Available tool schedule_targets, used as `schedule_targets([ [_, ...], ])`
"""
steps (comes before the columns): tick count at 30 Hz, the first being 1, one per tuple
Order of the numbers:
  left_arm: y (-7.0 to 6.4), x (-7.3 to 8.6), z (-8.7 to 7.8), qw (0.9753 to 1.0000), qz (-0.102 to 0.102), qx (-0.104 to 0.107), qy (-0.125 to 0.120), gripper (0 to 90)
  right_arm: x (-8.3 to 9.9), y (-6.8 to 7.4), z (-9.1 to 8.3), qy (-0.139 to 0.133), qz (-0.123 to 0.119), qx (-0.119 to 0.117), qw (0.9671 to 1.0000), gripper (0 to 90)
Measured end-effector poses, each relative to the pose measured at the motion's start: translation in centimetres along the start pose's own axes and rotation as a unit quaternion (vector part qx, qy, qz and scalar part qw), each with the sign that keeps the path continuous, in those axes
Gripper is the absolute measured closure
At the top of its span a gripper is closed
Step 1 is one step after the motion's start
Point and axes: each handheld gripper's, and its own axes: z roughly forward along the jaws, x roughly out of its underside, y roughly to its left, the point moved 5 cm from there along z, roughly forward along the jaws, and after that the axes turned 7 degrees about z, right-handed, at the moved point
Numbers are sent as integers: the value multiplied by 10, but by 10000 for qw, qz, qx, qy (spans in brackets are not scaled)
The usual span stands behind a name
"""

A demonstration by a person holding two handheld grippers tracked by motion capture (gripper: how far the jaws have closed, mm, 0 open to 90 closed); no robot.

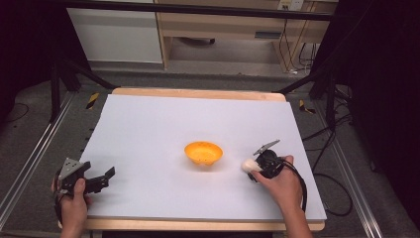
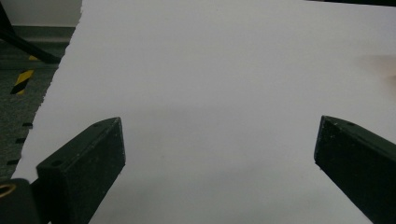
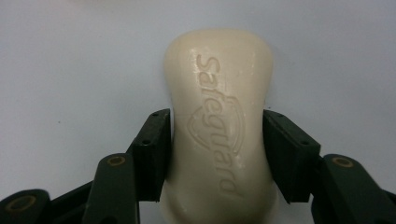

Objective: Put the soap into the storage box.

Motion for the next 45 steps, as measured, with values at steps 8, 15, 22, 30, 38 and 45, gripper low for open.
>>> schedule_targets([
  [8, 0, 0, 0, 10000, 5, 4, 11, 14, 0, 0, 0, 4, -40, -23, 10000, 455],
  [15, 0, 0, 0, 10000, -33, 10, -13, 14, -1, 0, 0, 63, -104, -17, 9999, 464],
  [22, 0, 0, 0, 10000, -51, 18, -8, 14, -1, -5, -3, 12, -183, -218, 9996, 483],
  [30, 0, 0, 0, 10000, -25, 2, -12, 14, -9, -3, -7, 37, -512, -224, 9984, 490],
  [38, 0, 0, 0, 10000, -40, 13, -18, 14, -23, 1, -13, -90, -691, -337, 9970, 490],
  [45, 0, 0, 0, 10000, -57, 11, -24, 14, -37, 7, -18, -76, -849, -379, 9956, 491],
])
